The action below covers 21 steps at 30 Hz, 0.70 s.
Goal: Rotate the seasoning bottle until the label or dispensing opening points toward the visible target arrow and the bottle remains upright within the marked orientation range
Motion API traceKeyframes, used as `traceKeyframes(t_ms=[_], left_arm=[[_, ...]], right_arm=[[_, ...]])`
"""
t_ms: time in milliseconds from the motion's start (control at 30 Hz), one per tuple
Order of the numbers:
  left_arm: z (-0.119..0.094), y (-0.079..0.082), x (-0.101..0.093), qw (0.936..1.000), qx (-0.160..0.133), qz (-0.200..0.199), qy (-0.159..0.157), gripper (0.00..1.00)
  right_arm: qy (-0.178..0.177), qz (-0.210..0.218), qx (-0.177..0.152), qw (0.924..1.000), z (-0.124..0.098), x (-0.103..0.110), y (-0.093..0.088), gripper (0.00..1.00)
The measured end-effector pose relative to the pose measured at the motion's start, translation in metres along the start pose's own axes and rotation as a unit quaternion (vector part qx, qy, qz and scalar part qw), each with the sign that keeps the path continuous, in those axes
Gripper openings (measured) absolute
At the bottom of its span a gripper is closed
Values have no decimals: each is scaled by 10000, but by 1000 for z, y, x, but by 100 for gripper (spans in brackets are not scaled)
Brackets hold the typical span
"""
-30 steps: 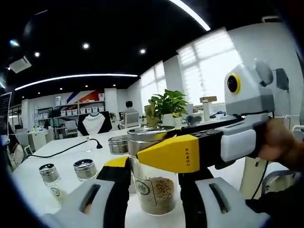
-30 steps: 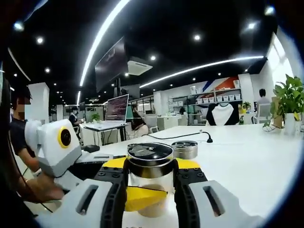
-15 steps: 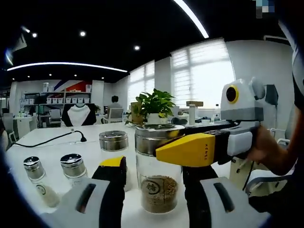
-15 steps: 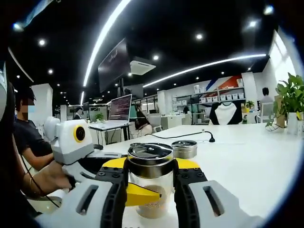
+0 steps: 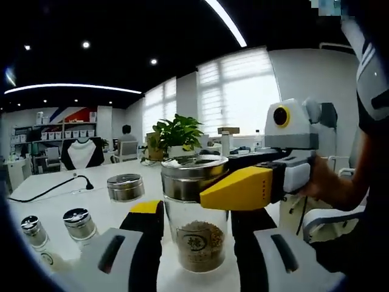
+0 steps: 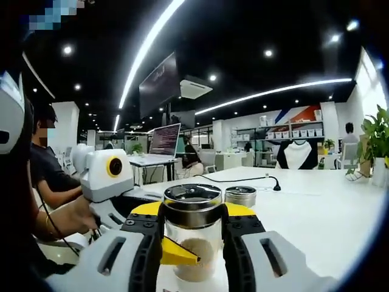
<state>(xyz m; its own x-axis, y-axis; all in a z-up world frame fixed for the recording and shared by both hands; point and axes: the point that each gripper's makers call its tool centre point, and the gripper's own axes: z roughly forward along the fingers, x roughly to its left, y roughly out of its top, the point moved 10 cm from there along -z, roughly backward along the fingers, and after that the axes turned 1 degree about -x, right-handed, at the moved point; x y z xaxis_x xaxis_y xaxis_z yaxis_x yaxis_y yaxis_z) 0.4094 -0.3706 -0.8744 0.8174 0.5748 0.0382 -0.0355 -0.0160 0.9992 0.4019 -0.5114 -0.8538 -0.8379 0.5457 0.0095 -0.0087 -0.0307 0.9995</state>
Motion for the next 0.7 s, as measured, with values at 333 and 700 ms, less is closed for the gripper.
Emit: traceKeyframes(t_ms=[333,700], left_arm=[[1,-1,-1,9999,-49,-65,-143,43],[0,-4,-11,9992,-265,-210,193,42]], right_arm=[[100,86,-60,9999,-2,1,1,34],[119,19,-146,9998,-3,1,0,35]])
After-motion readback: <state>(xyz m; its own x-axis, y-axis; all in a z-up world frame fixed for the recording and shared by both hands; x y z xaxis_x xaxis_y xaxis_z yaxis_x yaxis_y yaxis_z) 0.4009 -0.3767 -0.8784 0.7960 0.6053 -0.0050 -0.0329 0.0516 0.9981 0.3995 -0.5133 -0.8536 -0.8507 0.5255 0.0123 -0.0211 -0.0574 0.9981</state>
